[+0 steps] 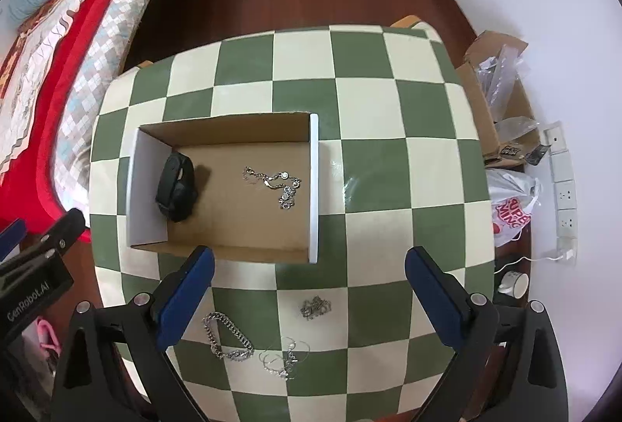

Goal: Organize jewelry
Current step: 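Open both grippers to drop the watch band and chain into the box, then lift both grippers away from the box, then close the left gripper on the thick silver curb chain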

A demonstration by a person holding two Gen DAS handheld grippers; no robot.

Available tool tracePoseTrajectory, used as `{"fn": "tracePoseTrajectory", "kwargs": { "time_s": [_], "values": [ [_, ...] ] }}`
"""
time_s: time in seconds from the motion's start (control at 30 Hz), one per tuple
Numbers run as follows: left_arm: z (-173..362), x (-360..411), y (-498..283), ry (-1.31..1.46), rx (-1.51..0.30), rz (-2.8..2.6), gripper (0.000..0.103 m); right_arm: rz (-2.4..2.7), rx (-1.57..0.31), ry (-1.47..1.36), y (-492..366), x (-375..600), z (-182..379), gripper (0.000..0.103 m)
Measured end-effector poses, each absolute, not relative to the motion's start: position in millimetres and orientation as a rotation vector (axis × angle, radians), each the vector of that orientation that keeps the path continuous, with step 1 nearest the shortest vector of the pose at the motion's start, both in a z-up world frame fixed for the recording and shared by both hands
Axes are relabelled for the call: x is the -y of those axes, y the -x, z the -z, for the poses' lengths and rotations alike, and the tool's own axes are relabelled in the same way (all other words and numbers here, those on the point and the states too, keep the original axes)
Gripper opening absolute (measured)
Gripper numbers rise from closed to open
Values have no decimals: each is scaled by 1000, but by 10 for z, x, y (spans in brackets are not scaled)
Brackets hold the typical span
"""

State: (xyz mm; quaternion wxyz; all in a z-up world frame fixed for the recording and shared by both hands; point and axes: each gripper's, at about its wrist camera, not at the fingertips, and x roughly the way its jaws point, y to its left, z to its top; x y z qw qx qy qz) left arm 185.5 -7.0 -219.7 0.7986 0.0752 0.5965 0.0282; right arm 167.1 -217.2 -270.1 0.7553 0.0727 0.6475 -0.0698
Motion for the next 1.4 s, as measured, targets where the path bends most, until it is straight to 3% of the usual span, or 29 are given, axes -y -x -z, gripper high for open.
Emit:
{"fn": "tracePoseTrajectory", "kwargs": {
  "time_s": [0.4, 0.6, 0.87, 0.93, 1.0, 1.03, 1.2, 1.4],
  "values": [
    [1610, -60, -1487, -116, -1218, -71, 103, 136, -1316, -185, -1353, 2018, 2067, 100],
    [1606, -91, -1278, -110, -1249, -62, 103, 119, -1310, -230, -1191, 1998, 1931, 100],
    [2460, 4, -994, -168, -1442, -47, 103, 148, -1481, -275, -787, 2175, 2543, 99],
    [2793, 57, -912, -160, -1522, -40, 103, 166, -1517, -310, -670, 2273, 2764, 88],
    [3014, 87, -855, -130, -1590, -36, 102, 183, -1564, -344, -580, 2351, 3001, 62],
    [3145, 109, -832, -91, -1632, -33, 102, 196, -1586, -364, -534, 2400, 3131, 60],
    [3577, 263, -823, 69, -1783, -46, 102, 264, -1637, -422, -376, 2575, 3536, 60],
    [3835, 510, -910, 153, -1834, -80, 101, 318, -1670, -447, -217, 2691, 3755, 60]
  ]
}}
